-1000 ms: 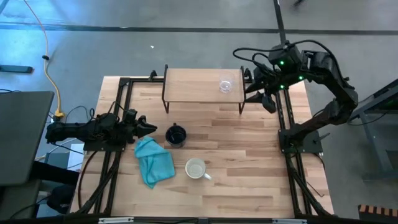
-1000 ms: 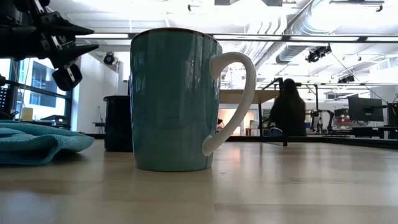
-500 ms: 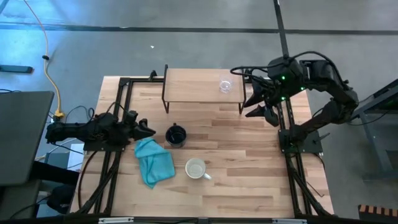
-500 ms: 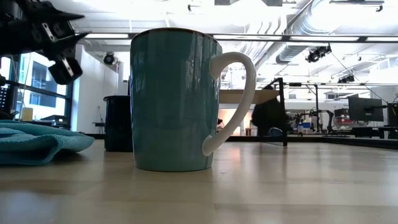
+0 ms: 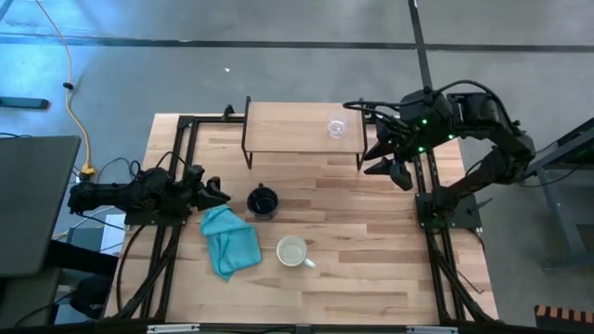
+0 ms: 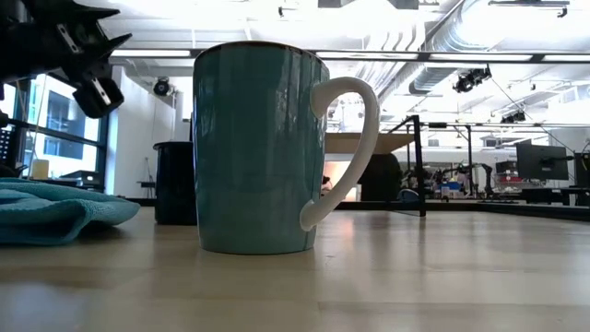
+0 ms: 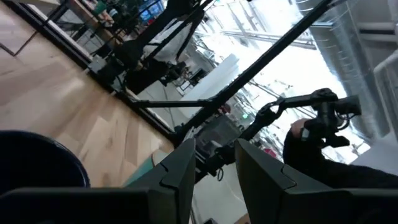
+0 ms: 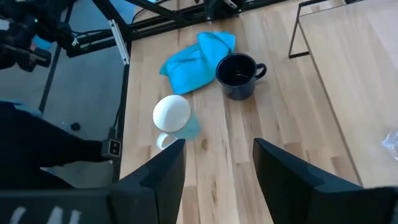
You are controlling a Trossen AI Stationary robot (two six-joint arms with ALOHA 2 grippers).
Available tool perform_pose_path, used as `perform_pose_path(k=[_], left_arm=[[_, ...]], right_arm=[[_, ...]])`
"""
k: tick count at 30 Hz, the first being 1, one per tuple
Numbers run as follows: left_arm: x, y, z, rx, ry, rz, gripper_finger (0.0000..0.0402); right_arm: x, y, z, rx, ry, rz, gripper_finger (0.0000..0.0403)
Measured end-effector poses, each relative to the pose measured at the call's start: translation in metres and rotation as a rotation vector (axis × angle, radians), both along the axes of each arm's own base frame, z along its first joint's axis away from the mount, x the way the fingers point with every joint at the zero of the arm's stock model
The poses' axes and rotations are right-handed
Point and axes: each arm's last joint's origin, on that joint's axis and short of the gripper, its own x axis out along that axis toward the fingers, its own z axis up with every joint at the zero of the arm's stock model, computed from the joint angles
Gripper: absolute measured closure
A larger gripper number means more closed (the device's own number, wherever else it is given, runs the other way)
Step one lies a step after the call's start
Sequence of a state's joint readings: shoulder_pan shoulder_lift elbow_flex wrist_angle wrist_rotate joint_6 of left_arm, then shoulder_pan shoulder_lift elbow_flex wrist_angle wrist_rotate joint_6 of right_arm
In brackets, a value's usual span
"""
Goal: Stack small to large cups/mugs on shelf
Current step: Put the dark blue mug on the shelf
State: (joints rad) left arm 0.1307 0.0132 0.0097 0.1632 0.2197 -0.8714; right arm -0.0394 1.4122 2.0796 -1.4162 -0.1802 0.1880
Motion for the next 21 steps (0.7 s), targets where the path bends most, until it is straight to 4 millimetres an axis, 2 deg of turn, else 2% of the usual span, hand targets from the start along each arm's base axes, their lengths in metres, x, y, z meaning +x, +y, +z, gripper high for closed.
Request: perform_pose_path(k=[6, 10, 14, 21], left_arm=[[0.001, 0.003, -0.011, -0.035, 0.113, 0.091, 0.0298], [0.002, 0.005, -0.014, -0.059, 0.152, 0.174, 0.0298], [0.002, 0.006, -0.014, -0.060, 0.154, 0.184, 0.0298], [0.003, 0.006, -0.016, -0.056, 0.177, 0.185, 0.0298]], right_arm=[[0.000, 0.004, 0.000, -0.003, 0.006, -0.025, 0.0224], [0.006, 0.005, -0.003, -0.026, 0.025, -0.108, 0.0224], [0.018, 0.004, -0.009, -0.046, 0.057, -0.149, 0.0224], [0.045, 0.004, -0.026, -0.092, 0.133, -0.083, 0.0224]])
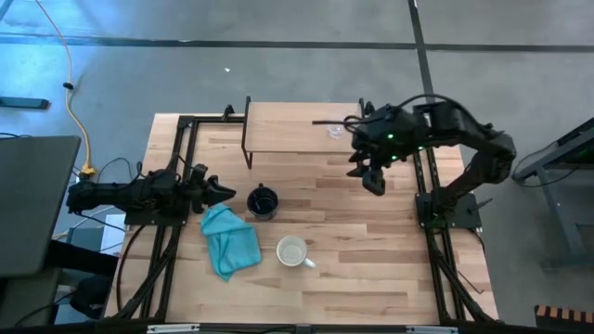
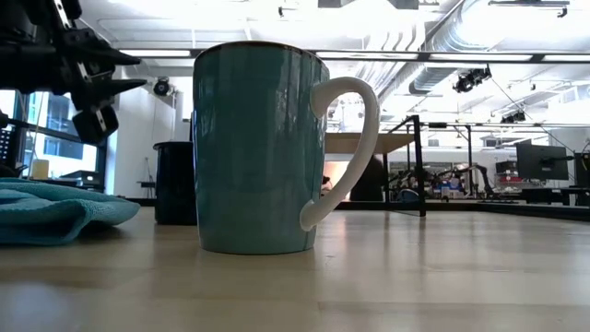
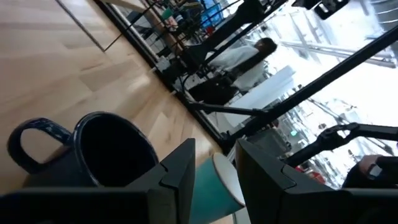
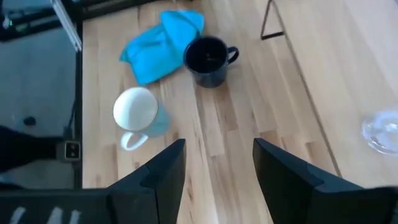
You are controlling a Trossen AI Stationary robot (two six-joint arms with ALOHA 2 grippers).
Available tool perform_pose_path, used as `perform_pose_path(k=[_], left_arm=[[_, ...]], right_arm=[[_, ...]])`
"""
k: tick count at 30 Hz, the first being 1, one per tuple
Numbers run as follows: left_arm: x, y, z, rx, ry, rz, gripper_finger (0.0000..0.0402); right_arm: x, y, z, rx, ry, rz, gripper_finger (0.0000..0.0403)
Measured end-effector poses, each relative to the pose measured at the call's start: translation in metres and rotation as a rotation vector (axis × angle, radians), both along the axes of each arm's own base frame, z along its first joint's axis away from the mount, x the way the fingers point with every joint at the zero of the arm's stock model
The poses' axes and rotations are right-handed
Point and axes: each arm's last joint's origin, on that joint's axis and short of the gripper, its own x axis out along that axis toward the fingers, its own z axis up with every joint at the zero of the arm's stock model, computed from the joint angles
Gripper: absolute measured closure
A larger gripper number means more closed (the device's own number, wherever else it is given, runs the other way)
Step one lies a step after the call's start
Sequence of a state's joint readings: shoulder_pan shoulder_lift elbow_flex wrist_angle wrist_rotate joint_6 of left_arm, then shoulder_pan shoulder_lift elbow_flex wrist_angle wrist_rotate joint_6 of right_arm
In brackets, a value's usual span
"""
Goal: Stack small to large cups/mugs on shelf
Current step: Put the dark blue mug on the shelf
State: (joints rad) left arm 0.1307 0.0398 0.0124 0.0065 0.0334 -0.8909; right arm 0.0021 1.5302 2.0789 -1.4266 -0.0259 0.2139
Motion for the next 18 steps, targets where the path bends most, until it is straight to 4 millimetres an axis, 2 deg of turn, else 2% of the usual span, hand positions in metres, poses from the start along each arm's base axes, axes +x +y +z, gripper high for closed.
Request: perform_pose_path(k=[4, 10, 18], left_arm=[[0.0012, 0.0002, -0.0007, 0.067, 0.047, -0.003, 0.0298], [0.0018, 0.0014, -0.0025, 0.158, 0.164, 0.023, 0.0298], [0.0042, 0.0034, -0.0030, 0.163, 0.271, 0.070, 0.0298]], right_arm=[[0.0100, -0.0001, -0.0073, -0.015, 0.036, 0.034, 0.0224], [0.0122, -0.0002, -0.0087, -0.032, 0.041, 0.055, 0.0224], [0.0122, -0.0002, -0.0085, -0.037, 0.039, 0.062, 0.0224]])
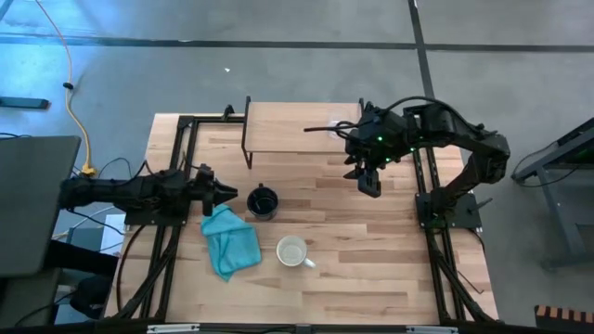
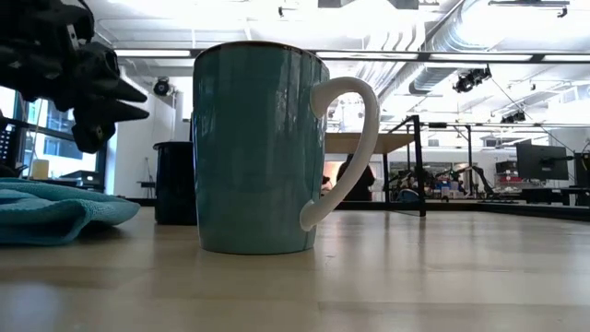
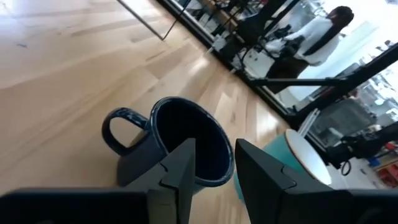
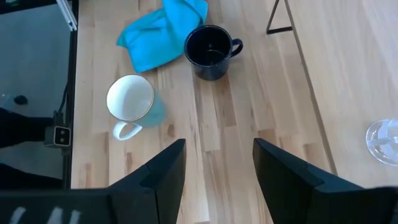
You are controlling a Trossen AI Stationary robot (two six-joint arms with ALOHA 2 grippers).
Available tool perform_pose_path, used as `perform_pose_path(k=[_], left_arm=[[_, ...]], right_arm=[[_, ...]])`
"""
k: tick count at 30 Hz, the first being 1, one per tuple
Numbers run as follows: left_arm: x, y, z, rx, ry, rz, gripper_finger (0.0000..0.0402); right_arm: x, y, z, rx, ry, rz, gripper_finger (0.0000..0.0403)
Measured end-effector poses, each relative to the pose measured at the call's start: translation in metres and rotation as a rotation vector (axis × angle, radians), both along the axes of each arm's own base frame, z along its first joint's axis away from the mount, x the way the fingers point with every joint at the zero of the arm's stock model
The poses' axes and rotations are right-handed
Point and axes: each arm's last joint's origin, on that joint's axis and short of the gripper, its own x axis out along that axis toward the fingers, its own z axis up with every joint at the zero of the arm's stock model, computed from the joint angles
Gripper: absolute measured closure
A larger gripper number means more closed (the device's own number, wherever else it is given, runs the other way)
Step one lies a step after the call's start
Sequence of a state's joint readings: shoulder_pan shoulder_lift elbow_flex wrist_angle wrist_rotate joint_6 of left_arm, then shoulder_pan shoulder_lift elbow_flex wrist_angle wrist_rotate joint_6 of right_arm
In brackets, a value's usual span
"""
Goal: Stack small to large cups/mugs on shelf
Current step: Put the dark blue mug on the shelf
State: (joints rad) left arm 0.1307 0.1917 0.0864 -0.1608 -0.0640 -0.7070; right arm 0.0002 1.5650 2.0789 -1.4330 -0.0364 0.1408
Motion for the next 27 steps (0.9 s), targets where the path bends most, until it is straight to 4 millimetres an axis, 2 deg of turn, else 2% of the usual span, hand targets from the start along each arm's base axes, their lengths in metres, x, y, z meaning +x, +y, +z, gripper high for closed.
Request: perform_pose_path(k=[6, 11, 15, 21, 27], left_arm=[[0.006, 0.001, 0.005, -0.008, 0.065, 0.001, 0.0298], [0.016, 0.002, 0.019, 0.000, 0.111, -0.004, 0.0298], [0.028, 0.004, 0.033, 0.000, 0.169, -0.007, 0.0298], [0.049, 0.006, 0.049, 0.043, 0.399, -0.053, 0.0298], [0.074, 0.009, 0.056, 0.059, 0.503, -0.108, 0.0298]], right_arm=[[0.002, -0.001, 0.001, -0.008, -0.021, 0.004, 0.0224], [0.003, -0.005, 0.003, -0.013, -0.044, -0.005, 0.0224], [0.003, -0.006, 0.003, -0.014, -0.046, -0.009, 0.0224], [0.003, -0.006, 0.003, -0.020, -0.046, -0.001, 0.0224], [0.003, -0.006, 0.002, -0.021, -0.041, 0.000, 0.0224]])
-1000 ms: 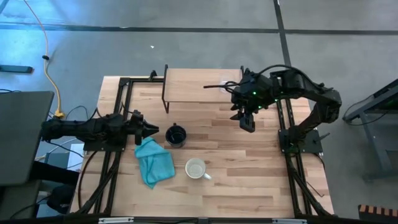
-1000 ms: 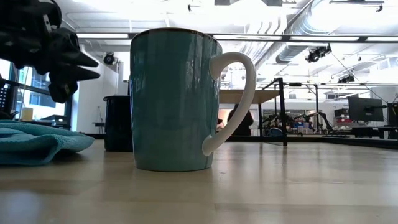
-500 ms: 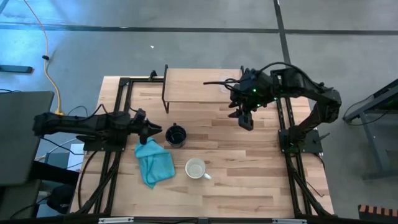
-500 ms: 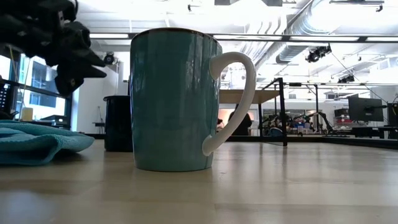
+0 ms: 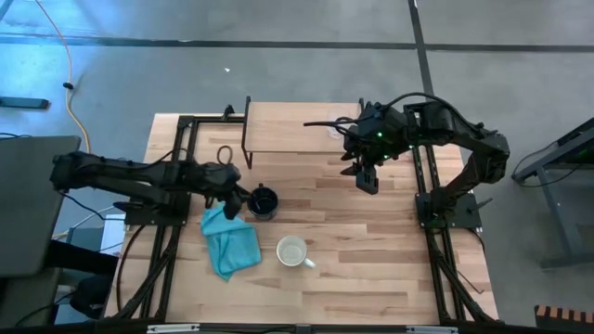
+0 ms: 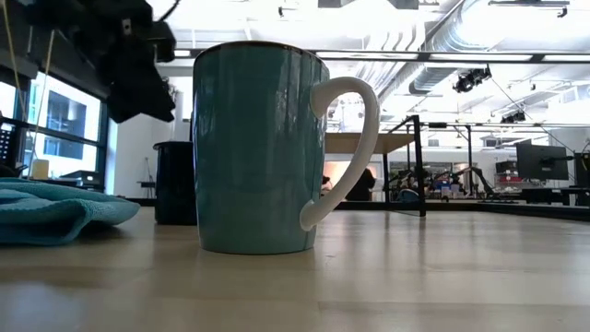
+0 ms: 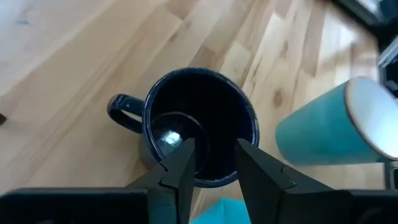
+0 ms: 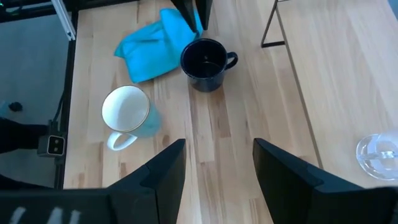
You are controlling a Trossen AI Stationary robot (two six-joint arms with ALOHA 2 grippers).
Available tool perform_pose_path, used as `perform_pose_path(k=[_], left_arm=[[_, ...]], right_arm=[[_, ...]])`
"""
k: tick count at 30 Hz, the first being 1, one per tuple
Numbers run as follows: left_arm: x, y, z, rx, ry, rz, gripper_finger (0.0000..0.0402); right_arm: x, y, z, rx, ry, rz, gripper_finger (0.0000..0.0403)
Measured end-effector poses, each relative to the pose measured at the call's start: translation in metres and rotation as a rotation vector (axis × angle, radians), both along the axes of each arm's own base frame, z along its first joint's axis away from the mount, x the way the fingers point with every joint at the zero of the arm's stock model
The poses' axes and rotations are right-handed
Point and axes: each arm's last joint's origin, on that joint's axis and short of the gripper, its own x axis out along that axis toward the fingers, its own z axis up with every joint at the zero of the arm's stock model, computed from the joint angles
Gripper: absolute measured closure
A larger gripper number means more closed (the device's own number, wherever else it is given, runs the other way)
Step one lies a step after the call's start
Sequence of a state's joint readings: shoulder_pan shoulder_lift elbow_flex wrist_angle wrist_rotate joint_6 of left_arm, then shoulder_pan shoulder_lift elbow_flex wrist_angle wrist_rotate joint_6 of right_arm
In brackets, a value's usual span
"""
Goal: Stack small to large cups/mugs on shelf
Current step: Put the dark blue mug on the shelf
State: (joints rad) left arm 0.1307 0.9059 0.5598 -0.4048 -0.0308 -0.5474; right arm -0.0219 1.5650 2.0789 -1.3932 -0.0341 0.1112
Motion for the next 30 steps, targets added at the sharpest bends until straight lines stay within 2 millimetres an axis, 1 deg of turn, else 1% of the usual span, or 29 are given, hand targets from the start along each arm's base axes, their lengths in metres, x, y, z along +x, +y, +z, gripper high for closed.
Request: perform_pose_path(k=[4, 9, 12, 15, 18, 22, 25, 30], left_arm=[[0.013, 0.002, -0.003, -0.006, 0.102, 0.011, 0.0298], [0.028, 0.004, -0.005, 0.004, 0.180, -0.009, 0.0298], [0.038, 0.005, -0.002, 0.037, 0.188, -0.059, 0.0298], [0.044, 0.006, 0.006, 0.078, 0.174, -0.105, 0.0298], [0.048, 0.006, 0.016, 0.100, 0.144, -0.165, 0.0298], [0.048, 0.002, 0.024, 0.066, 0.141, -0.285, 0.0298], [0.046, -0.003, 0.023, 0.048, 0.156, -0.380, 0.0298], [0.045, -0.014, 0.022, 0.121, 0.192, -0.460, 0.0298]], right_arm=[[-0.001, 0.000, 0.000, 0.000, 0.008, 0.000, 0.0224], [-0.001, 0.000, -0.001, -0.004, 0.017, 0.006, 0.0224], [-0.001, 0.000, -0.001, -0.010, 0.016, 0.013, 0.0224], [-0.001, 0.000, -0.001, -0.014, 0.016, 0.017, 0.0224], [-0.002, 0.000, -0.001, -0.011, 0.020, 0.014, 0.0224], [-0.003, 0.000, -0.002, -0.009, 0.032, 0.012, 0.0224], [-0.003, 0.000, -0.002, -0.009, 0.033, 0.012, 0.0224], [-0.003, 0.000, -0.002, -0.011, 0.031, 0.014, 0.0224]])
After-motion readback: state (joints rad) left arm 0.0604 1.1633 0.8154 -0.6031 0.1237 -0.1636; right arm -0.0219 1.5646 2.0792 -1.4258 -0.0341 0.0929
